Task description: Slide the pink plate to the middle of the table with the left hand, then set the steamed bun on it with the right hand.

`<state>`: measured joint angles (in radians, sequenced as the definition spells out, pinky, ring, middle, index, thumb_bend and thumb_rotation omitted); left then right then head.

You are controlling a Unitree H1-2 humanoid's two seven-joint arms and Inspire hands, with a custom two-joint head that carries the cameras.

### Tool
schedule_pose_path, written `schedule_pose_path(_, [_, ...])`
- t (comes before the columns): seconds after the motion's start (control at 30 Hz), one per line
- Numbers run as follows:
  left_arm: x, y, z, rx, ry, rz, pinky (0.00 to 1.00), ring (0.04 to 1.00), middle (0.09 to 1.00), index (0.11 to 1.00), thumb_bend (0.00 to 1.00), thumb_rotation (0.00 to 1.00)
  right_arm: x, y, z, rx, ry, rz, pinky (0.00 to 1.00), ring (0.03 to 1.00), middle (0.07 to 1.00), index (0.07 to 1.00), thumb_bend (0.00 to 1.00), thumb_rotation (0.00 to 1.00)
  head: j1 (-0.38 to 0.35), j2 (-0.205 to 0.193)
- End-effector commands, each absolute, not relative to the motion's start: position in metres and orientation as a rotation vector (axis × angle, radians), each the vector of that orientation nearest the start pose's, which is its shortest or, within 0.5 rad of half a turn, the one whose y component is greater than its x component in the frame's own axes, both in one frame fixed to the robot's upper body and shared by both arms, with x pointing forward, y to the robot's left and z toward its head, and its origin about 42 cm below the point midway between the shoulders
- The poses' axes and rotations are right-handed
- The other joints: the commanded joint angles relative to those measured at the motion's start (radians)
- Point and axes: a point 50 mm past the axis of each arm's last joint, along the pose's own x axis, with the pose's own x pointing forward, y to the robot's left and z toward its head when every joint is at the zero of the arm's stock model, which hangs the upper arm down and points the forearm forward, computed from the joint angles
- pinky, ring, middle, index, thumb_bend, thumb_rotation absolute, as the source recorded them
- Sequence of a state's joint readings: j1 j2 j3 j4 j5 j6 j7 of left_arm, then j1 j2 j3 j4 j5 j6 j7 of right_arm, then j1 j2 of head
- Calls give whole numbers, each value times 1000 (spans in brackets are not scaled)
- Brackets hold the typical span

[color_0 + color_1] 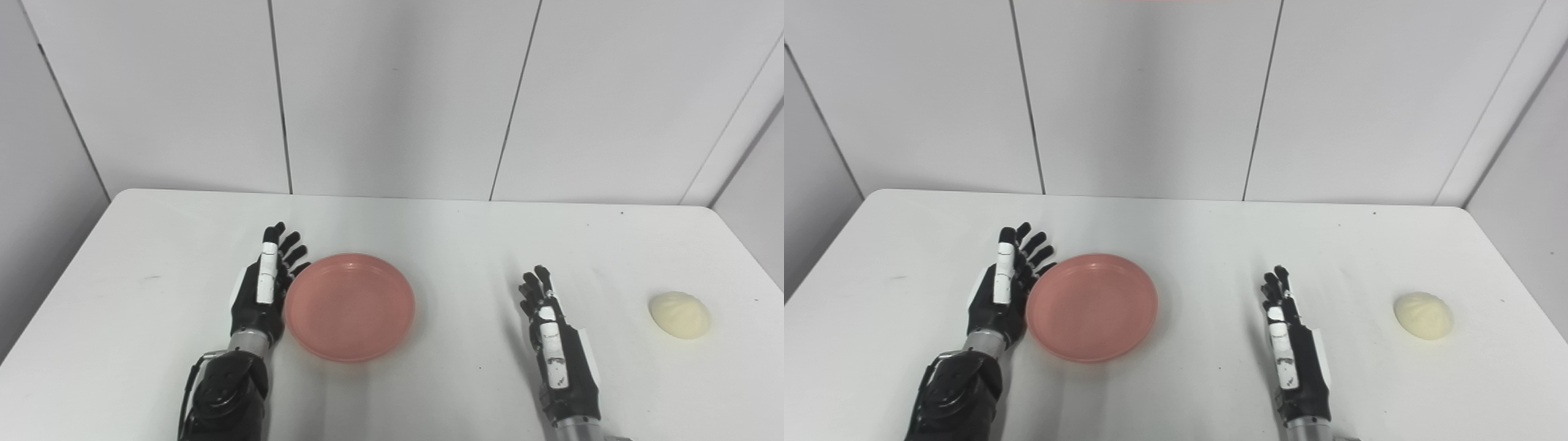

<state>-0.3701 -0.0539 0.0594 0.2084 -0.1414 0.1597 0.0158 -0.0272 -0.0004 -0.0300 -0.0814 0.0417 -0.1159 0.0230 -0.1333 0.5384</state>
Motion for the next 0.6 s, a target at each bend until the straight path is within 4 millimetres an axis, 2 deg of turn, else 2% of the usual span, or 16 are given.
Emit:
schedule_pose_path(0.0, [400,156,164,-202,-35,-97,806,907,937,966,1000,960,289,-209,136,47,-254,-1,989,965,963,986,792,976,-11,1])
schedule_pose_path(0.2, [397,143,161,-218,-40,-120,842,916,945,976,1000,954,289,-205,136,31,-252,-11,978,952,948,976,781,962,-39,0])
schedule_pose_path(0.3, [394,147,159,-219,-55,-110,813,905,928,959,1000,944,289,-203,137,-2,-265,-6,976,947,945,974,753,969,-53,-1])
schedule_pose_path(0.43, [390,157,154,-209,-55,-96,867,915,933,967,990,938,289,-202,136,-48,-292,1,959,944,949,983,710,985,-60,-5])
schedule_pose_path(0.57, [388,164,152,-211,-57,-79,863,914,933,964,971,933,288,-203,138,-75,-308,-7,913,922,938,972,736,957,-70,-7])
